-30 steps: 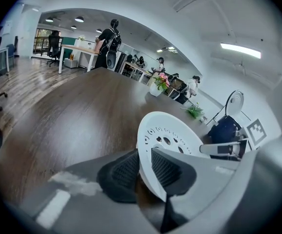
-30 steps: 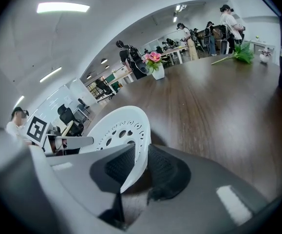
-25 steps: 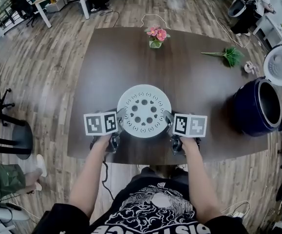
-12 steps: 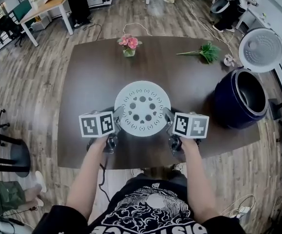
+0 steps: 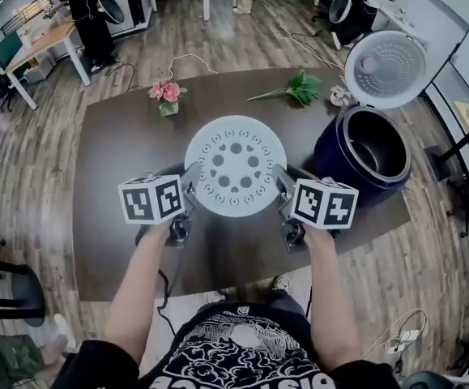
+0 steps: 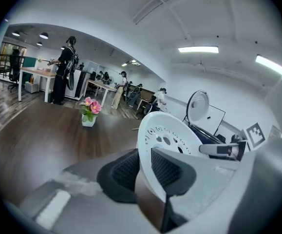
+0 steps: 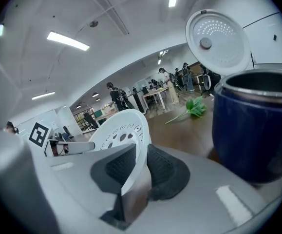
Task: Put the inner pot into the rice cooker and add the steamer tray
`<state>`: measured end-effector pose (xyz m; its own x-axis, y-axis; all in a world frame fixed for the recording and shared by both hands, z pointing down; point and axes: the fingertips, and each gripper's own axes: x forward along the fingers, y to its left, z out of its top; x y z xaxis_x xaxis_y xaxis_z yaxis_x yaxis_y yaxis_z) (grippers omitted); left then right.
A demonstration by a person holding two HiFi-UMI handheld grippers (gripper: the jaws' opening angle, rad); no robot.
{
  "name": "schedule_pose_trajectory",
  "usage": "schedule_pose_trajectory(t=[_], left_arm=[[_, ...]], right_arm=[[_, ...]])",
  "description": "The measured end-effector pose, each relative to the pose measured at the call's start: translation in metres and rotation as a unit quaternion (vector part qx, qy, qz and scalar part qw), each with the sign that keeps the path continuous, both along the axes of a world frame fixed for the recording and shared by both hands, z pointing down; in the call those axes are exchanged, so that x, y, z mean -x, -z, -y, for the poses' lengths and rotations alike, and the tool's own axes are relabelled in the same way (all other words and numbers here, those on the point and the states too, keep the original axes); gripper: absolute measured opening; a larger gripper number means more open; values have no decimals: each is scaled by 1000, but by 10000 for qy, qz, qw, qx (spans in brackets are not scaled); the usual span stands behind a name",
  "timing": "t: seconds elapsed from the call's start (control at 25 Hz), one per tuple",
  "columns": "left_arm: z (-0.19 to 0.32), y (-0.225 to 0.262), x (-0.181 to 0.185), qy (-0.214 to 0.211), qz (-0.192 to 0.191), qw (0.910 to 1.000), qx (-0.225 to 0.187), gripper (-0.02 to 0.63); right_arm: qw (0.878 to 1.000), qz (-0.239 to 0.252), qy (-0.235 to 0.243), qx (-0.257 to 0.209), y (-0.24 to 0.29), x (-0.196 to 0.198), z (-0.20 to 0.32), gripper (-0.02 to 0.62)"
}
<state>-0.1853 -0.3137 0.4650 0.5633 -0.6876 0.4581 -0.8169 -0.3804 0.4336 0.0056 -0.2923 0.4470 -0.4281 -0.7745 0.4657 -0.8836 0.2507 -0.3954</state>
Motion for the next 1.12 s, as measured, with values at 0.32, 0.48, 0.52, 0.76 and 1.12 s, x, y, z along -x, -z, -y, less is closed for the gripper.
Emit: schedule_pose_trajectory(t=[0.32, 0.48, 0.52, 0.76, 1.12], left_arm=[[21, 53, -69, -466, -157, 9979, -427, 81], [29, 79, -105, -699, -154, 9954, -634, 81], [30, 85, -114, -748, -170, 9948, -672, 81], [26, 108, -174, -1091, -224, 9900, -864, 81], [35, 124, -247, -1466, -271, 9836, -1011, 81]], right_arm=[[9977, 115, -405, -536, 58, -62, -2, 69], [9954, 74, -666, -688, 80, -98, -5, 69], [9946, 37, -742, -727, 85, -107, -7, 69], [9898, -16, -1049, -965, 107, -162, -22, 69], [9843, 9, -1386, -1093, 122, -229, -25, 67]])
